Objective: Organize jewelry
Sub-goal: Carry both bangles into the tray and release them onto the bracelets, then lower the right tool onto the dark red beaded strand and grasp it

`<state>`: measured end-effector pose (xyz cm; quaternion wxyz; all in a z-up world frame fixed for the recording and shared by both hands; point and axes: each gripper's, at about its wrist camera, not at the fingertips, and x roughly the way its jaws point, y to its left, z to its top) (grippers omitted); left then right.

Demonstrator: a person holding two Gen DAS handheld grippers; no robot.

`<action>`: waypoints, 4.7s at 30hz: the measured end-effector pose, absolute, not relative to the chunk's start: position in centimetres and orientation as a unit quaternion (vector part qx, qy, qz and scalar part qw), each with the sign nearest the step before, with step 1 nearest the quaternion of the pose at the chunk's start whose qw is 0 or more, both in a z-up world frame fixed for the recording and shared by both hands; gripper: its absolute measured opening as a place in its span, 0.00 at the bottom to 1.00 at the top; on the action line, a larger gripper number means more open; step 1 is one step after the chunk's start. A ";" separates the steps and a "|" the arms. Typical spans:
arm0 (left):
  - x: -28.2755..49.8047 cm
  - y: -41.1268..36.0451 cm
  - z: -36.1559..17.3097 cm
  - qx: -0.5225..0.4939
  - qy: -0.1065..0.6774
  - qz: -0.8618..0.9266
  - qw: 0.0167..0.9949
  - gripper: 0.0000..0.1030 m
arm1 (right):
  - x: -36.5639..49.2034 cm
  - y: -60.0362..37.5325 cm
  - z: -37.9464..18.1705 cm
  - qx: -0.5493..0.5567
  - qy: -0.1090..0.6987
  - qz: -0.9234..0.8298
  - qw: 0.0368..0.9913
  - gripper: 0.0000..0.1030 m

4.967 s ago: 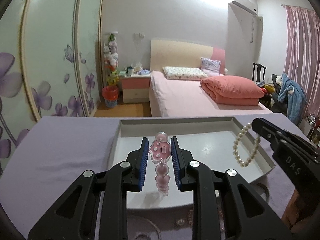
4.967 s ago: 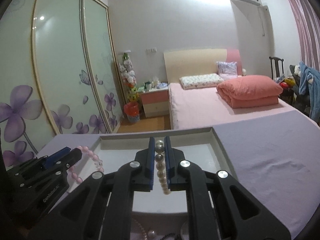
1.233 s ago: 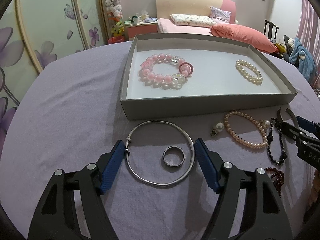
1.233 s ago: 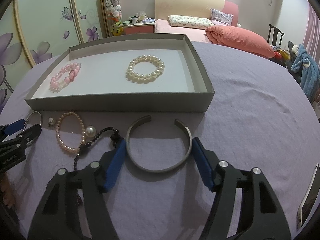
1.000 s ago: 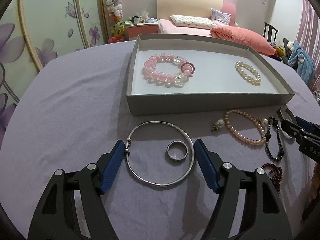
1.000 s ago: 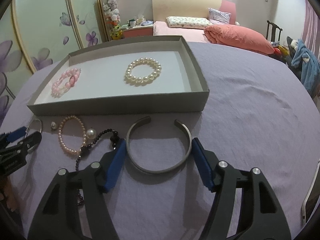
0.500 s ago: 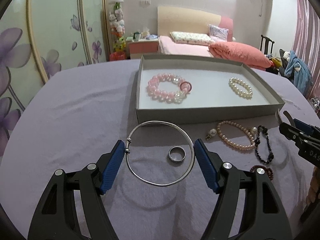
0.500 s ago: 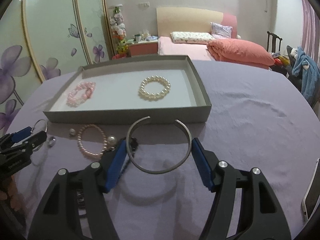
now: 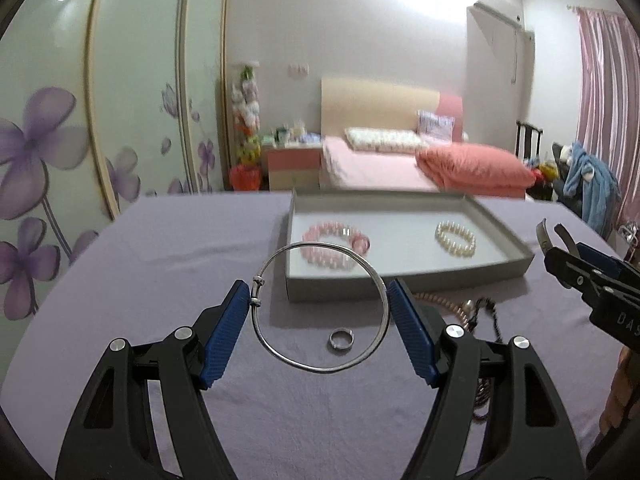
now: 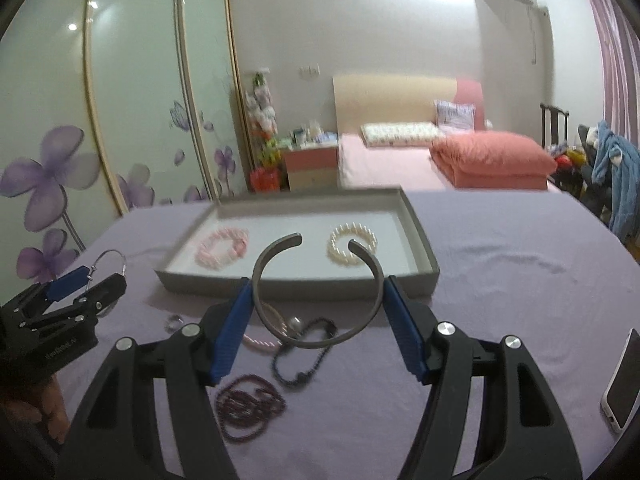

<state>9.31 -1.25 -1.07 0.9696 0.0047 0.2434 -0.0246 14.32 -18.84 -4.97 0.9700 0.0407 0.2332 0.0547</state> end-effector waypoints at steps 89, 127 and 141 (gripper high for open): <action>21.7 -0.4 -0.9 -0.038 0.277 0.010 0.960 0.76 | 28.8 -23.1 -7.6 0.082 0.276 0.010 0.958 0.66; 11.8 2.6 -3.8 0.011 0.314 0.029 0.949 0.76 | 16.1 -13.3 -13.1 -0.052 0.425 0.129 0.895 0.49; 11.4 0.8 -4.7 0.032 0.344 -0.022 0.938 0.76 | 14.8 -19.2 -12.6 -0.057 0.434 0.080 0.895 0.14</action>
